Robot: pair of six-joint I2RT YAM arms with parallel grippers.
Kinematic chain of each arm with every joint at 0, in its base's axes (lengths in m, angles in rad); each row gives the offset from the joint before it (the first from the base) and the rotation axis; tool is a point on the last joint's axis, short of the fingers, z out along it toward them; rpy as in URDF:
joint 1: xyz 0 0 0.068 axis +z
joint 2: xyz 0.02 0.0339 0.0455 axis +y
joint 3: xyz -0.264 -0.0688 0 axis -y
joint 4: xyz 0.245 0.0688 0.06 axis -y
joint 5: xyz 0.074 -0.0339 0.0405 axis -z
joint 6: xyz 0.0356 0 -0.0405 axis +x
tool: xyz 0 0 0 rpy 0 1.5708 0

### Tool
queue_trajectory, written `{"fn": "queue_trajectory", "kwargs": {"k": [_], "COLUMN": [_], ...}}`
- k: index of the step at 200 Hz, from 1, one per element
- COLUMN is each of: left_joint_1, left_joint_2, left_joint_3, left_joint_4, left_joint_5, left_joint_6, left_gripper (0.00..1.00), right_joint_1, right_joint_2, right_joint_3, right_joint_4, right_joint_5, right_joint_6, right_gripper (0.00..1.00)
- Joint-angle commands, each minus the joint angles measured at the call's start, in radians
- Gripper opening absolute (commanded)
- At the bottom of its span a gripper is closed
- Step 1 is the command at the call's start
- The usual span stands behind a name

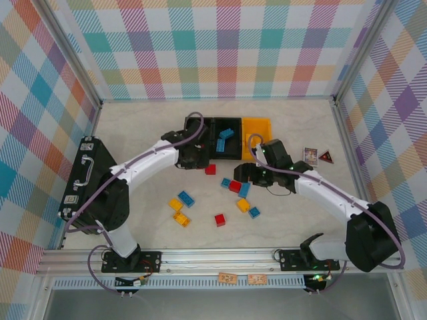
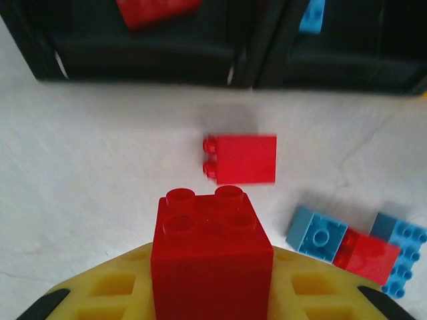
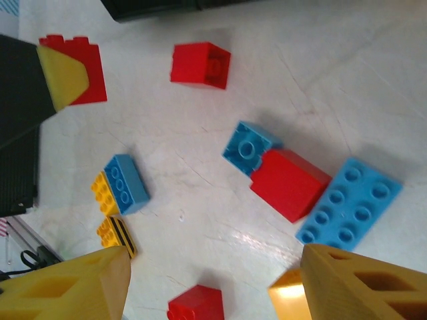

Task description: Sort the legos into containers by color

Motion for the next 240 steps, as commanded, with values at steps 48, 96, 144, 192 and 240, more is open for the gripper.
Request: {"fn": "queue_trajectory", "kwargs": {"k": [48, 96, 144, 192, 240], "left_joint_1": [0.100, 0.138, 0.168, 0.185, 0.186], "left_joint_2": [0.184, 0.352, 0.484, 0.568, 0.582], "left_joint_3": [0.328, 0.546, 0.681, 0.743, 0.722], "left_joint_4": [-0.111, -0.148, -0.125, -0.109, -0.081], "left_joint_5": [-0.043, -0.037, 0.019, 0.070, 0.087], "left_joint_6": [0.131, 0.149, 0.129, 0.099, 0.069], "left_gripper": [0.24, 0.24, 0.25, 0.30, 0.34], "right_joint_1": [0.010, 0.011, 0.013, 0.016, 0.016], "right_joint_2": [0.083, 0.078, 0.078, 0.069, 0.059], "right_joint_3": [0.125, 0.126, 0.126, 0.120, 0.115], "right_joint_4": [0.048, 0.049, 0.048, 0.048, 0.040], "right_joint_5": [-0.021, -0.015, -0.014, -0.007, 0.002], "right_joint_6": [0.035, 0.048, 0.053, 0.057, 0.051], "right_gripper": [0.68, 0.68, 0.68, 0.68, 0.68]}}
